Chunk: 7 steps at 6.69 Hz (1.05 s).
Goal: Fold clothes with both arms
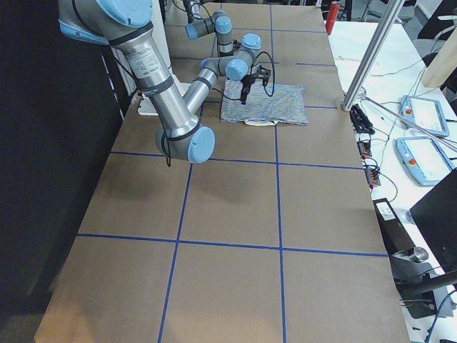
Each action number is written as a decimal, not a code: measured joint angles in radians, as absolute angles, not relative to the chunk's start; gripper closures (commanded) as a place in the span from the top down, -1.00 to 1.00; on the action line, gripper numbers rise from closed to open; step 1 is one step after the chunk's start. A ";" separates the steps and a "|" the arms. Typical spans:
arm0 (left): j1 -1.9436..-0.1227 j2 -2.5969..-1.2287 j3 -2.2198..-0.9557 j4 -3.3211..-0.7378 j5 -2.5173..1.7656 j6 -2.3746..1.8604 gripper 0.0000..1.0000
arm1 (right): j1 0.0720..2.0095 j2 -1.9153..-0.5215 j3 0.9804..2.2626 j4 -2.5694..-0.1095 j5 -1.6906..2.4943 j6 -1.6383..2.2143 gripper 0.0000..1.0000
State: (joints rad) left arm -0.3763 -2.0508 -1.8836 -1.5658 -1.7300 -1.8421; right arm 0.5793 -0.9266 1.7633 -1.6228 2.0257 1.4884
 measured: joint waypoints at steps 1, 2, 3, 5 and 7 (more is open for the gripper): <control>-0.377 -2.050 -1.895 -1.566 -1.730 -1.819 -1.00 | 0.531 -0.936 1.766 -1.582 1.979 1.671 1.00; -0.377 -2.050 -1.908 -1.565 -1.731 -1.807 -1.00 | 0.475 -0.957 1.762 -1.523 1.899 1.857 1.00; -0.377 -2.050 -1.915 -1.565 -1.731 -1.803 -1.00 | 0.431 -0.977 1.757 -1.489 1.821 2.002 1.00; -0.378 -2.050 -1.930 -1.564 -1.732 -1.801 -1.00 | 0.384 -1.002 1.725 -1.476 1.743 2.113 1.00; -0.380 -2.047 -1.955 -1.561 -1.732 -1.801 -1.00 | 0.375 -0.996 1.695 -1.478 1.733 2.146 1.00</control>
State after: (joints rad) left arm -0.3797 -2.0472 -1.9548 -1.5612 -1.7318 -1.8009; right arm 0.3753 -0.9961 1.6952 -1.4785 1.7334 2.1464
